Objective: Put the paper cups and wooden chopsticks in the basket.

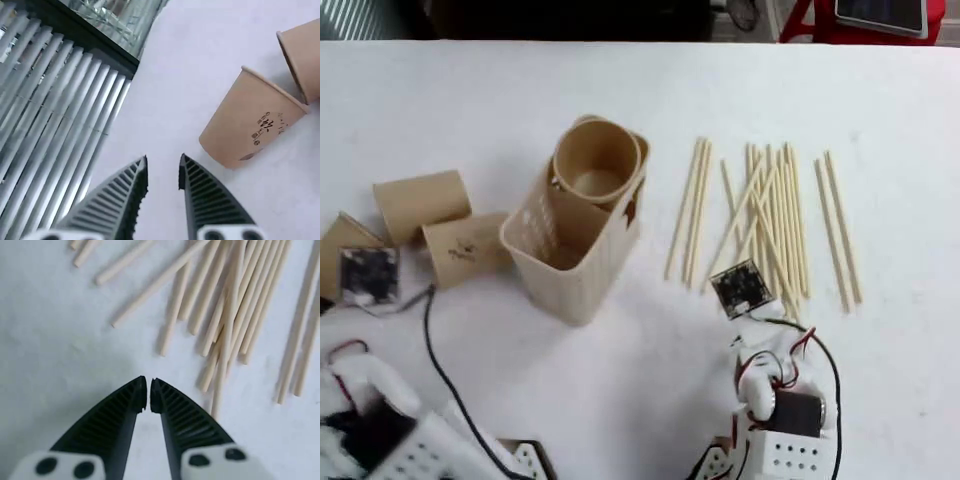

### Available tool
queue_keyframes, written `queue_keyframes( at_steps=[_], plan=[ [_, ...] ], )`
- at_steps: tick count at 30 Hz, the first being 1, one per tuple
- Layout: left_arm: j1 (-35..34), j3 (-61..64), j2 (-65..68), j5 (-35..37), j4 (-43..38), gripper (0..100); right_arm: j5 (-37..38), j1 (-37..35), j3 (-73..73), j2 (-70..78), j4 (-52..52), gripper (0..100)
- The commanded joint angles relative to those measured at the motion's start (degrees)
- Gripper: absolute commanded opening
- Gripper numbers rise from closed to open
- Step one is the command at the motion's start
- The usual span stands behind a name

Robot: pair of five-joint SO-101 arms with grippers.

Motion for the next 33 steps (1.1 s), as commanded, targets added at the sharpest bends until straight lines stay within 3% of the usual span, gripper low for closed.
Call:
queue_keyframes(
  at_steps=[1,6,10,15,20,23,27,33],
  plan=[
    [-0.48,-17.58,24.75,0.18,0.26,12,0.44,0.22,0.44,-0.31,-0.92,2.8],
    [2.86,-39.30,51.65,4.31,10.55,12,0.44,0.22,0.44,-0.31,-0.84,2.8],
    [7.52,-52.66,65.89,8.35,20.48,13,0.44,0.22,0.44,-0.31,-0.84,2.8],
    [14.99,-63.30,74.77,15.74,30.15,18,0.44,0.22,0.44,-0.31,-0.84,2.8],
    [28.00,-63.91,76.09,17.14,36.13,19,0.44,0.22,0.44,-0.31,-0.84,2.8],
    [32.66,-63.74,74.68,22.77,36.66,19,0.44,0.22,0.44,-0.31,-0.84,2.8],
    [38.02,-59.60,74.42,23.03,35.60,20,0.44,0.22,0.44,-0.31,-0.84,2.8],
    [34.86,-51.87,74.24,22.33,25.93,20,0.53,0.22,0.44,-0.31,-0.84,2.8]
  ],
)
